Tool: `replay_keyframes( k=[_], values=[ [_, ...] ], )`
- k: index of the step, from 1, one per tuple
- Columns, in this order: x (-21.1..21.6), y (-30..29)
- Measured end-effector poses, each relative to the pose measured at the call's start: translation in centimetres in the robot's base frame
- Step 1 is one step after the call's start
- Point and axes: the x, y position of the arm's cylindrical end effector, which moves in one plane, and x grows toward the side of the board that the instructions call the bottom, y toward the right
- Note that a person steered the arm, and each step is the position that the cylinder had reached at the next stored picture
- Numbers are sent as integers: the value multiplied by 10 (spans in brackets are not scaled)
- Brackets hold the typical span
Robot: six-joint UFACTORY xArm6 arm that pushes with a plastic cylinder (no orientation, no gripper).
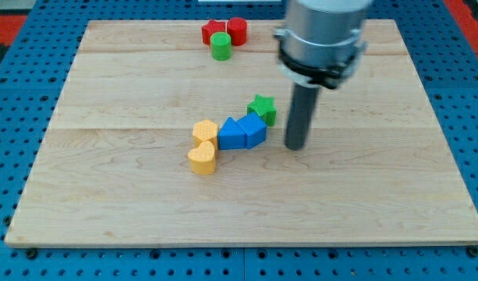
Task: Tap the blue triangle
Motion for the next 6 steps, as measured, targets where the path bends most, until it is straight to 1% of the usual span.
replay_keyframes(
  k=[1,2,3,4,5,6],
  values=[
    [-60,-19],
    [-86,-20],
    [-54,-21],
    [-59,-50],
    [-110,-68],
    [-154,-73]
  ],
)
